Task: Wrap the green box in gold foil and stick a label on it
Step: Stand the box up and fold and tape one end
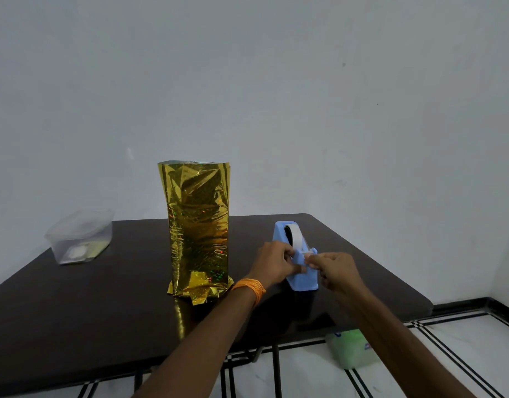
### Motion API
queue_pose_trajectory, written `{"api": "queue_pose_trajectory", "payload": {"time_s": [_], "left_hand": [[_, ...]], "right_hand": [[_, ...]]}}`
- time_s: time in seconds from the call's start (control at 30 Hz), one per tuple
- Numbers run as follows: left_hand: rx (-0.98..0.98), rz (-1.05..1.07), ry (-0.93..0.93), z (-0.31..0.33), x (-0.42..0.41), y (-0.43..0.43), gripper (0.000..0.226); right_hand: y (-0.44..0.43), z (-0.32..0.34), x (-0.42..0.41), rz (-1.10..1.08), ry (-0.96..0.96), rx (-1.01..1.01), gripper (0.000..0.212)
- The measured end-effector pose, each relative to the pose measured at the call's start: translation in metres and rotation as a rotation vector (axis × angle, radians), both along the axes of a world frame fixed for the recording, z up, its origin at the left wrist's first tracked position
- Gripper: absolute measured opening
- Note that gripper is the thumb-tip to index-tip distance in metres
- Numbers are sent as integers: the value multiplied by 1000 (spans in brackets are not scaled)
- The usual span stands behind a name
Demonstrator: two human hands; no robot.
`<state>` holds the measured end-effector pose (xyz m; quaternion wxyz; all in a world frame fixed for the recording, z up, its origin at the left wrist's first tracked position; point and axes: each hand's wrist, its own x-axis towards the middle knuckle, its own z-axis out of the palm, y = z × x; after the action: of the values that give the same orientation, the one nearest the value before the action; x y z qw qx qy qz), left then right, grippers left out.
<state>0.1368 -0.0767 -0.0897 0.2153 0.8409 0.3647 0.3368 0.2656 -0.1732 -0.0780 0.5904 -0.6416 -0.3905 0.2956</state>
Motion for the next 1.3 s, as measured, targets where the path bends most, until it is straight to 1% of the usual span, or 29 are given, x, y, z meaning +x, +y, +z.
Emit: {"api": "queue_pose_trajectory", "payload": {"time_s": [0.07,0.2,0.33,0.4,0.47,0.53,0.6,0.67,0.7,0.77,0.8,0.87,0.97,1.03,1.13,1.2,1.27,1.3], "left_hand": [[2,3,-1,1,0,-1,43],[-8,-5,-9,-1,-1,0,42],[-2,-11,-8,-3,-1,0,42],[-10,-12,-8,-3,-1,0,40],[-15,-20,-13,-4,-1,0,38],[-12,-24,-23,-5,-2,-2,39],[-21,-22,-28,-6,-2,-1,40],[-45,-41,-1,-6,-4,0,45],[-61,-63,41,-6,-5,1,51],[-58,-92,117,-3,-12,4,62],[-39,-82,113,2,-18,6,61],[31,-35,16,18,-26,5,48],[171,27,-113,56,-47,2,26],[268,55,-157,84,-66,-2,22],[422,66,-215,122,-98,-10,20],[520,126,-216,143,-120,-13,22],[563,176,-224,163,-145,-14,29],[573,200,-184,171,-158,-13,36]], "right_hand": [[0,-6,1,-18,-55,1,20],[1,-11,3,-52,-265,24,26],[2,-15,4,-68,-382,41,27],[3,-14,6,-119,-509,30,29],[6,-12,10,-143,-625,2,34],[7,-15,15,-107,-673,-91,31],[-1,-24,20,-52,-619,-138,29],[-12,-28,26,-71,-556,-58,29],[-16,-28,29,-86,-520,-8,28],[-20,-18,29,-78,-472,95,19],[-19,-10,25,-67,-463,143,13],[-17,6,15,-39,-427,215,2],[0,20,-5,35,-354,288,16],[11,27,-22,111,-323,325,24],[26,40,-57,284,-222,405,37],[38,50,-76,361,-207,452,44],[53,61,-90,401,-211,469,47],[60,66,-95,411,-208,474,48]]}}
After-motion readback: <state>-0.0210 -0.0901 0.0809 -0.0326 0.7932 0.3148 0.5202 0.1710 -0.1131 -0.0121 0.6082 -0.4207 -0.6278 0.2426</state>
